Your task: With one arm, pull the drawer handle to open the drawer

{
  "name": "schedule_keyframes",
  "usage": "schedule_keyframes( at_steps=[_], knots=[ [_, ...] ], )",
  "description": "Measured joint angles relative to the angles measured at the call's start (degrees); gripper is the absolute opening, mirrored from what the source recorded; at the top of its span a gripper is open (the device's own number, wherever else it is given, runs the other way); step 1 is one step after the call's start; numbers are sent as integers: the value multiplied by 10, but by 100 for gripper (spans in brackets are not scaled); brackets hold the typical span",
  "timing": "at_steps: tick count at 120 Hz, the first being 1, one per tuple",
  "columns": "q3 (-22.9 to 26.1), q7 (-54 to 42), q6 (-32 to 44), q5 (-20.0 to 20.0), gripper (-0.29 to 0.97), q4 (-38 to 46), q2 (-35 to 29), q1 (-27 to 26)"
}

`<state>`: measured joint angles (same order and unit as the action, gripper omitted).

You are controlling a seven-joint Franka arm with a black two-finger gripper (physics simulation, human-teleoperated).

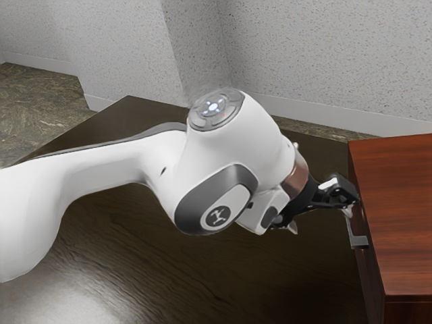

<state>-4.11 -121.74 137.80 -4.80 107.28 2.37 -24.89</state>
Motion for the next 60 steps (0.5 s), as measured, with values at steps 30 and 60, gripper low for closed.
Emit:
schedule_keyframes(
  at_steps=[30, 60],
  knots=[
    [-3, 1, 10, 4, 65, 10, 5, -14],
    [-12, 1, 14, 2, 64, 56, -38, -32]
  ],
)
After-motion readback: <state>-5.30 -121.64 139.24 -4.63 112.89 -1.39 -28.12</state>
